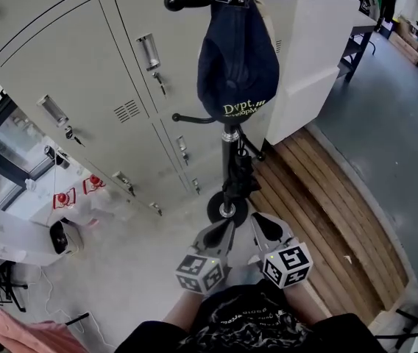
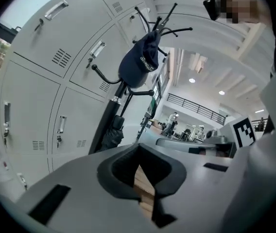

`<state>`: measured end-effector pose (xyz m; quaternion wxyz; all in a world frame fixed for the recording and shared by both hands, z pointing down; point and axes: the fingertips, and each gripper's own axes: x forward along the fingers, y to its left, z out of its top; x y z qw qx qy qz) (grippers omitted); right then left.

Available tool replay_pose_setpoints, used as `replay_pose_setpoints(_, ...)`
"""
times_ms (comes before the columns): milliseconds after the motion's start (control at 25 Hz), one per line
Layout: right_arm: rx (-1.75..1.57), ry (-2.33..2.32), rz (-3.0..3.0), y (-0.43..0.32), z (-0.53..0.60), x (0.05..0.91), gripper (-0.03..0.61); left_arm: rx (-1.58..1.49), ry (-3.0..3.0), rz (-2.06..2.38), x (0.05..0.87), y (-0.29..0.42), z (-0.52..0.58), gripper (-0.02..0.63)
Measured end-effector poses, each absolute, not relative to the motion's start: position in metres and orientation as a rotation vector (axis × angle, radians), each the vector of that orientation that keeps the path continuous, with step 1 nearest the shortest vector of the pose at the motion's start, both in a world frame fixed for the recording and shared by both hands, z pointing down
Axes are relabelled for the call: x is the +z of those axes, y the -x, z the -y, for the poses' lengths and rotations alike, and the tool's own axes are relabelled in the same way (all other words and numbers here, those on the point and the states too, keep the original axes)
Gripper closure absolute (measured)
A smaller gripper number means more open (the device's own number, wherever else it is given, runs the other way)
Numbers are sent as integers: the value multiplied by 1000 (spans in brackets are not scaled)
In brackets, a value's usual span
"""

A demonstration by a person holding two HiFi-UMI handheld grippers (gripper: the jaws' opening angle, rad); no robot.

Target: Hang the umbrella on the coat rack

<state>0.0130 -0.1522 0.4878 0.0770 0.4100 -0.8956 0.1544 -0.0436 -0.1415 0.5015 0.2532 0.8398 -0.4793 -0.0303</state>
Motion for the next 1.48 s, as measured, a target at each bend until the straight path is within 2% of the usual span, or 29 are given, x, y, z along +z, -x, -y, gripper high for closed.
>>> replay_pose_setpoints(520, 423, -1325, 2605, 8, 91, 492, 574, -18, -2364, 1330, 490, 50, 100, 603)
replay_pose_setpoints(1080, 397, -1360, 2577, 16, 83, 494, 574, 70, -2492, 1361, 489, 57, 94, 603)
replay_pose_setpoints(1480, 299, -1372, 2572, 9, 88, 486, 574, 122, -2566, 1326, 490, 33, 90, 603)
